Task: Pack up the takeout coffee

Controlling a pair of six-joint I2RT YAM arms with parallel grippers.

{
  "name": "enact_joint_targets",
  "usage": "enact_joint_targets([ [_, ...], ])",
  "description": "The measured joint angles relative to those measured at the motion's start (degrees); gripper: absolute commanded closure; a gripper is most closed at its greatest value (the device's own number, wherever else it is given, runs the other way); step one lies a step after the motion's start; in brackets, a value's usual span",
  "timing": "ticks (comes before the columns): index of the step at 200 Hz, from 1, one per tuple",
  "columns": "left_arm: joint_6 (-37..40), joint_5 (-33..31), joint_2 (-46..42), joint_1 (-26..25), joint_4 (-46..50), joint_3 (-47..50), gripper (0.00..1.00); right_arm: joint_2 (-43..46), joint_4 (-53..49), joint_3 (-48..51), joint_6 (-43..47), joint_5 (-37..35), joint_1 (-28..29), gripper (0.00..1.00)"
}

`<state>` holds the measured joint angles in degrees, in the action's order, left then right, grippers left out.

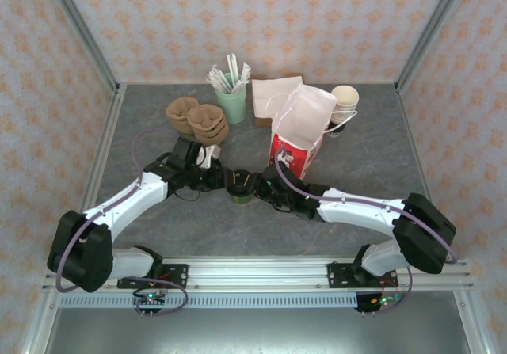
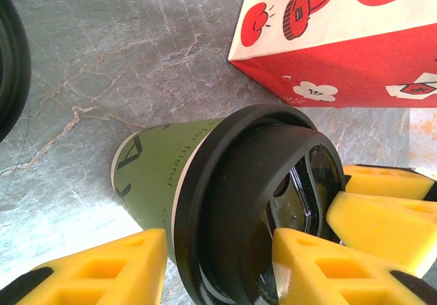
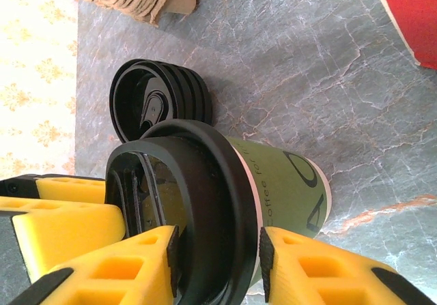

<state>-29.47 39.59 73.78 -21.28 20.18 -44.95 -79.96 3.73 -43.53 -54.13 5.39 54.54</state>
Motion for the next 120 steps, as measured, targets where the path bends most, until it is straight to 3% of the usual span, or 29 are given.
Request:
enact_joint_targets([
  [120,-0.66,0.39,-0.83,0.00,-5.60,3.08,0.56,0.00,-0.04,0.02,-0.07,0.00,0.00,0.62],
])
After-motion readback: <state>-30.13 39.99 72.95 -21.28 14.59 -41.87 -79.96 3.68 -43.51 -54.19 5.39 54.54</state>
